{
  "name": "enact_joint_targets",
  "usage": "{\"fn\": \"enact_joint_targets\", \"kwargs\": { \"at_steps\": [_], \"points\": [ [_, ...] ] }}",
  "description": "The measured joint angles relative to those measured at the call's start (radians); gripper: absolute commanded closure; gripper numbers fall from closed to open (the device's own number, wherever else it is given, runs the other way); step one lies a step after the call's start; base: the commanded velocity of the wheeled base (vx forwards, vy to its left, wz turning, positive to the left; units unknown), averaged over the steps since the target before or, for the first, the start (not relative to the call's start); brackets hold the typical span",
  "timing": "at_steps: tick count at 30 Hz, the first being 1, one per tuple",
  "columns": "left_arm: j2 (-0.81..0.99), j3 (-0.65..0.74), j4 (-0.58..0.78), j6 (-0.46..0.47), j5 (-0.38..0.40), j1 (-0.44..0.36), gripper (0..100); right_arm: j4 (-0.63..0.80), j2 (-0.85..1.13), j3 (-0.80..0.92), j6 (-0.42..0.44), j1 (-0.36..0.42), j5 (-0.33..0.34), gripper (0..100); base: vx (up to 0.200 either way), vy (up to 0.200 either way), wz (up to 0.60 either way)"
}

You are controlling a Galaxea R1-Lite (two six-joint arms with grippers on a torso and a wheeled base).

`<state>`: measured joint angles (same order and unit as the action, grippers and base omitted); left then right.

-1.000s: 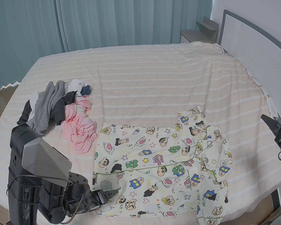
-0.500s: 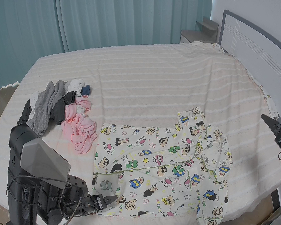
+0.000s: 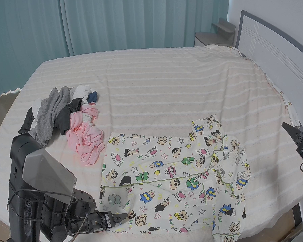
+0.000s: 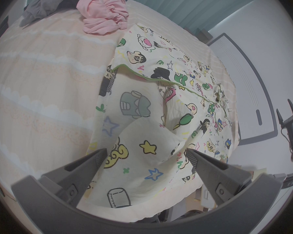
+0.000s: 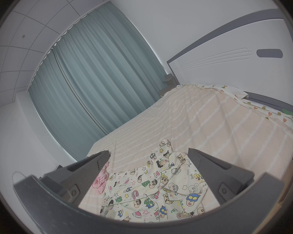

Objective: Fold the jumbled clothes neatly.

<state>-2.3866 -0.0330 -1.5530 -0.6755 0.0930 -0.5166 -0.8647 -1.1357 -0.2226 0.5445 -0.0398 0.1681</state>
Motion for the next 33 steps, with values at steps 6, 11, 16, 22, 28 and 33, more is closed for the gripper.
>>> {"fn": "enact_joint_targets", "kwargs": {
  "at_steps": [6,11,16,22,28,33],
  "points": [
    [-0.011,-0.006,0.000,0.021,-0.004,0.000,100,0.000,0.001,0.000,0.000,0.000,0.000,0,0.000,0.000,0.00],
    [-0.016,-0.006,0.000,0.020,-0.015,0.007,100,0.000,0.001,0.000,0.000,0.000,0.000,0,0.000,0.000,0.00],
    [-0.016,0.000,0.000,0.018,-0.053,0.013,100,0.000,0.002,0.000,0.000,0.000,0.000,0,0.000,0.000,0.00],
    [0.005,0.009,0.000,0.010,-0.140,0.013,100,0.000,0.002,0.000,0.000,0.000,0.000,0,0.000,0.000,0.00],
    [0.045,0.015,0.000,-0.059,-0.253,0.001,100,0.000,0.003,0.000,0.000,-0.001,0.000,0,0.000,0.000,0.00],
    [0.066,0.015,0.000,-0.137,-0.339,-0.011,100,0.000,0.003,0.000,0.000,-0.001,0.000,0,0.000,0.000,0.00]
  ]
}}
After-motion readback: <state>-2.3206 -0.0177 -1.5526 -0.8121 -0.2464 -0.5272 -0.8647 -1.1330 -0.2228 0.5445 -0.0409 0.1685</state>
